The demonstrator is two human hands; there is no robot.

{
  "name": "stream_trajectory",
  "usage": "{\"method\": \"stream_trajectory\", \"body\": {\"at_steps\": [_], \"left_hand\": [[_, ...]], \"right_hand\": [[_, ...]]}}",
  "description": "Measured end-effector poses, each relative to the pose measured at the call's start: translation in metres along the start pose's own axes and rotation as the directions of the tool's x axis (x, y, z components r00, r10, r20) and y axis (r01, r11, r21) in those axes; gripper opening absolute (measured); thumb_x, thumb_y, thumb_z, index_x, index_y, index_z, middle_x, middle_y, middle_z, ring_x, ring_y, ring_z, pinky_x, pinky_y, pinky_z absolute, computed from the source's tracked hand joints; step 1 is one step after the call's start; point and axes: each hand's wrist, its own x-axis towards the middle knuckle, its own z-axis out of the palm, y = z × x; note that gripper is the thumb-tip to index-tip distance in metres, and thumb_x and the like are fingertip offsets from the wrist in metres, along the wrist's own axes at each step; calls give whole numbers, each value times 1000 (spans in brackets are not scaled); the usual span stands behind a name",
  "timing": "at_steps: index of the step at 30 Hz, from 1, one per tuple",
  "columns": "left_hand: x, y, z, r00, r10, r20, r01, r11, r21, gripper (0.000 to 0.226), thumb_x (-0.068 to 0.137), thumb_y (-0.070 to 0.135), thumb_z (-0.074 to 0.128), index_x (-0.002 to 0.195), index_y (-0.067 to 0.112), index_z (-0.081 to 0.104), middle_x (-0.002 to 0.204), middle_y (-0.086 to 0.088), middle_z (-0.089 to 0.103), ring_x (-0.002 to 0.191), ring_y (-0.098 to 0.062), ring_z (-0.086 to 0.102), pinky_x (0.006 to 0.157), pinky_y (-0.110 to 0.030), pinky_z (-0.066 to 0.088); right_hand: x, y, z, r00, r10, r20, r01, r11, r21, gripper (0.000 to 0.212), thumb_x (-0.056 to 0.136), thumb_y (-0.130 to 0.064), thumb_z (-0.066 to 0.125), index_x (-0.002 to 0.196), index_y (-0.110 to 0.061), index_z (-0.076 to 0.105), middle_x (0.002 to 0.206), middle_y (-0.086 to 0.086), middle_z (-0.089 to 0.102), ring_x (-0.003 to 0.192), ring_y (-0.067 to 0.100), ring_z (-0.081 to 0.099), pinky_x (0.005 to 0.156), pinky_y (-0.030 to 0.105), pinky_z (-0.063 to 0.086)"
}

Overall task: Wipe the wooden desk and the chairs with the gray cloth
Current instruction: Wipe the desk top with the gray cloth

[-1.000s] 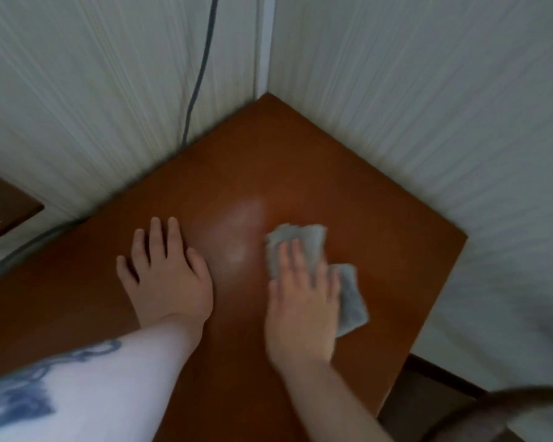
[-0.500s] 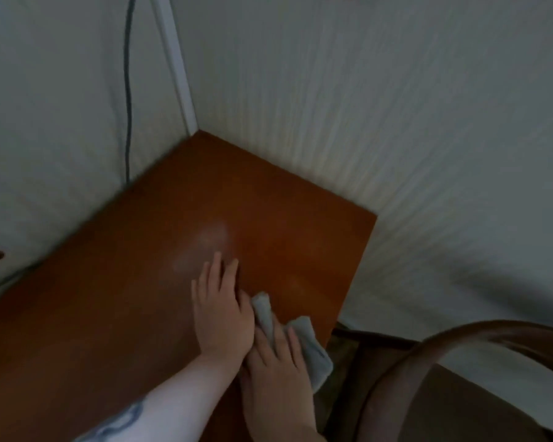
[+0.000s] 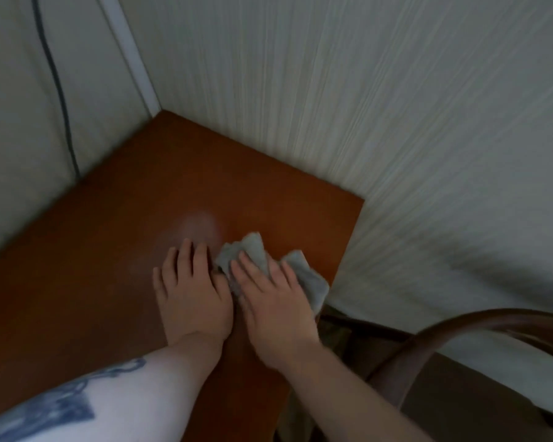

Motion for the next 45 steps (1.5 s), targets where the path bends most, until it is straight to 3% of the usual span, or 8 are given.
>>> {"method": "stream_trajectory", "body": {"at_steps": [4,8,15,22,27,35,41,45], "left_hand": [[-1,1,-3,999,-6,33,5,999,50,49,94,28,34,140,16,45,151,-8,37,141,-29,24,117,-51,15],[-1,3,-1,1000,3,-8,-3,999,52,55,89,33,29,136,14,49,147,-11,43,137,-32,30,115,-53,19],[-1,0,1,1000,9,-17,-9,999,52,57,87,33,29,136,15,50,146,-10,43,137,-32,30,115,-53,19],[-1,1,2,1000,-9,16,9,998,59,52,93,31,29,140,18,45,151,-7,37,141,-28,23,118,-49,13],[-1,1,2,1000,-1,-20,2,999,51,60,87,35,23,137,15,49,146,-10,43,138,-30,29,115,-53,20],[-1,2,1,999,-6,53,2,997,78,52,95,31,28,144,19,39,153,-6,32,143,-28,20,119,-49,10],[0,0,-4,990,-87,-106,48,942,-332,50,90,22,31,133,6,50,142,-14,45,134,-31,36,114,-56,22],[-3,-14,-24,965,-239,-107,143,823,-550,43,91,5,43,133,10,49,147,-6,40,140,-23,29,118,-49,18]], "right_hand": [[35,54,-12,964,263,-27,-263,964,29,52,104,-31,19,155,-25,8,161,-9,6,148,23,4,118,37,-6],[15,34,-3,774,589,-233,-568,808,156,51,102,-23,29,153,-17,25,159,-2,22,147,27,16,120,38,2],[41,20,3,994,-6,-108,4,1000,-24,53,94,-24,41,147,-17,40,151,0,40,136,31,39,115,46,20],[53,65,-12,700,683,-209,-660,730,178,53,104,-28,26,155,-19,15,161,-4,13,147,27,11,120,41,4],[63,17,-6,988,135,-81,-127,987,93,54,101,-30,23,154,-23,18,160,-8,16,146,25,13,118,38,-1],[64,94,-14,766,617,-182,-608,787,107,51,105,-32,23,154,-21,19,160,-4,16,148,25,7,120,40,0],[26,-12,-8,987,-133,93,125,988,88,62,92,-38,8,152,-30,23,159,-11,17,148,20,10,118,36,-7],[27,21,-10,996,10,88,-16,997,71,60,94,-46,6,153,-35,16,159,-16,9,148,18,9,117,33,-9]]}}
